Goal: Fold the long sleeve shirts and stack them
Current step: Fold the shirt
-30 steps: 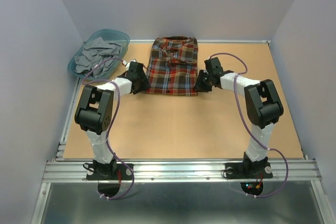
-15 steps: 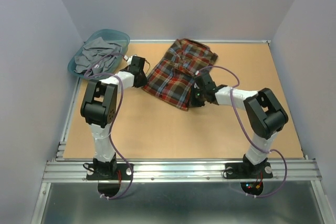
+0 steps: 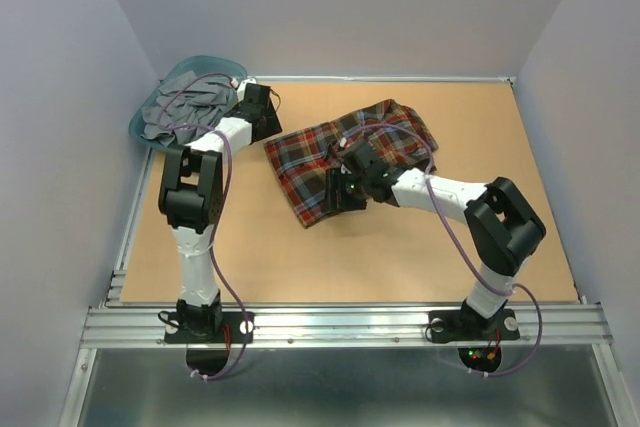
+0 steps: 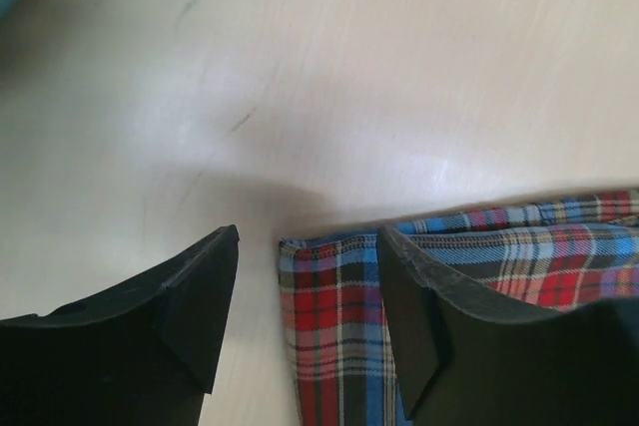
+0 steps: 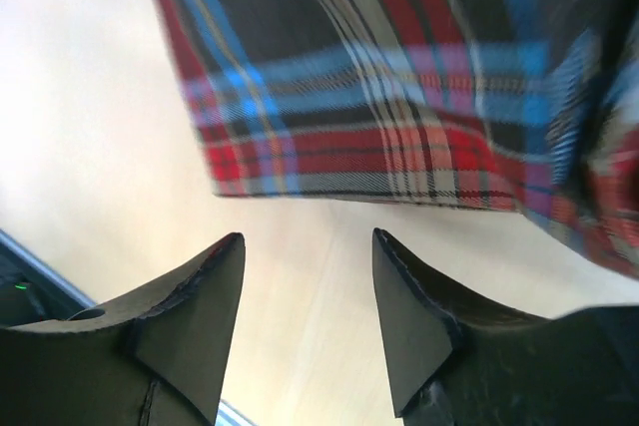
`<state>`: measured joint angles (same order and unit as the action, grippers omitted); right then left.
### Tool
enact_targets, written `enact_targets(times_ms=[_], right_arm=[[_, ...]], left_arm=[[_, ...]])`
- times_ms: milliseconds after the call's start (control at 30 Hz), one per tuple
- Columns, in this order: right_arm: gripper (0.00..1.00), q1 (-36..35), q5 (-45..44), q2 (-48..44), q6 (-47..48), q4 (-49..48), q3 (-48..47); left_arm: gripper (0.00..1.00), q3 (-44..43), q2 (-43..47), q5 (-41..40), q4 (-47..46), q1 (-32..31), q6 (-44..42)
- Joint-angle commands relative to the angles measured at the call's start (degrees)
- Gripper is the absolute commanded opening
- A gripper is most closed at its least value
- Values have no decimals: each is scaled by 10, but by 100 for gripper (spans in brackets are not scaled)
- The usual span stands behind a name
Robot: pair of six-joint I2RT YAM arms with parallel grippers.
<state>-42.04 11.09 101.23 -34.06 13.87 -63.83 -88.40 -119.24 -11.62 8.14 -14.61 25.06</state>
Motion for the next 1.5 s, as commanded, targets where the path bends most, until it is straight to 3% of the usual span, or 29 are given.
enact_targets(times_ms=[0, 133, 367, 500, 700, 833, 1133, 1333, 1467], right_arm=[[59, 11, -14, -46, 12, 23, -88], [58, 37, 4, -25, 17, 24, -132], [54, 114, 78, 41, 18, 18, -165], [52, 164, 104, 56, 18, -15, -104], [49, 227, 109, 47, 11, -79, 33], [49, 233, 91, 17, 36, -79, 45], [53, 223, 120, -41, 16, -76, -68], [60, 186, 185, 39, -29, -117, -187], [67, 173, 205, 102, -80, -241, -212]], left_arm=[[72, 31, 119, 2, -8, 2, 2], [72, 120, 224, 37, -9, -2, 13], [71, 236, 281, 96, -29, -85, -3], [71, 285, 274, 112, -44, -134, -1], [71, 341, 256, 141, -58, -160, 16], [70, 359, 256, 148, -57, -161, 11], [71, 371, 350, 161, -70, -161, -21], [70, 372, 406, 123, -128, -157, -2], [72, 389, 395, 141, -181, -114, 59]])
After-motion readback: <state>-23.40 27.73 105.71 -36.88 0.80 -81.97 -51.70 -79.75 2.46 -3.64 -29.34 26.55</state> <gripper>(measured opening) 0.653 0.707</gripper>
